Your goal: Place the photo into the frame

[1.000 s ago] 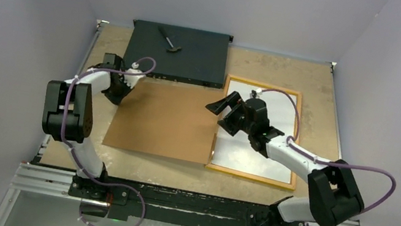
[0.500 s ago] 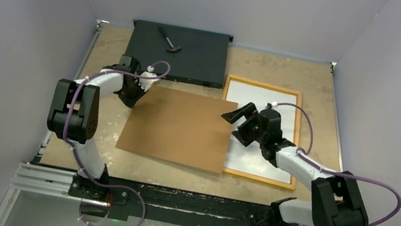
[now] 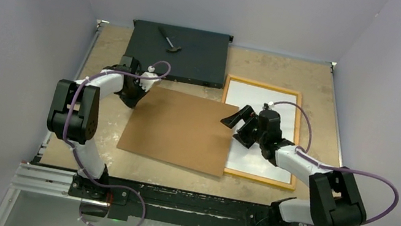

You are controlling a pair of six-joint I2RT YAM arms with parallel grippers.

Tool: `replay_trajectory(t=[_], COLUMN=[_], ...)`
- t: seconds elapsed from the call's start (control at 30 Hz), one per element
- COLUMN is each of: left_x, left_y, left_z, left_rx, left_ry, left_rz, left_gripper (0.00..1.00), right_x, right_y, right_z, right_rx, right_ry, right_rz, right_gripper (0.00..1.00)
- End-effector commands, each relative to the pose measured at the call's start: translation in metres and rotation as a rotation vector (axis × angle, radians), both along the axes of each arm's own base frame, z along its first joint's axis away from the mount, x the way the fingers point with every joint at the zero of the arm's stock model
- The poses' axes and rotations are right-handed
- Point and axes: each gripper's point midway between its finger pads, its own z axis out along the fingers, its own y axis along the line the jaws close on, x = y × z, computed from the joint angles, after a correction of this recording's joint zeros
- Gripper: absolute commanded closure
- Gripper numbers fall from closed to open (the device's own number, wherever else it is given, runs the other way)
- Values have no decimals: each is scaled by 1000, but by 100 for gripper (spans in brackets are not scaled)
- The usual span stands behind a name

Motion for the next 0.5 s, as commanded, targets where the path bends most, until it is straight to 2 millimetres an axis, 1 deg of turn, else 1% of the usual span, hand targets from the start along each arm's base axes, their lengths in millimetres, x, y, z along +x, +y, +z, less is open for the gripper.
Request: replay_trajectory(t=[0.0, 0.13, 0.3, 0.37, 0.47], left_x=[-54, -54, -54, -53, -52], left_y=[-22, -22, -22, -22, -21], left_z=[-33, -33, -33, -32, -32], left_rx=[-81, -82, -82, -81, -80], left_ry=[215, 217, 216, 211, 208], left_rz=[-9, -6, -6, -6, -6], left_gripper=[100, 100, 100, 100, 100], right_x=[-6, -9, -10, -11, -12], right_y=[-5, -6, -2, 1, 9], right_z=[-8, -12, -14, -12, -3], right_rx=[-40, -45, -22, 0, 54], right_ry=[-11, -6, -8, -12, -39], right_rz=[47, 60, 79, 91, 118], right_gripper=[3, 4, 6, 6, 8])
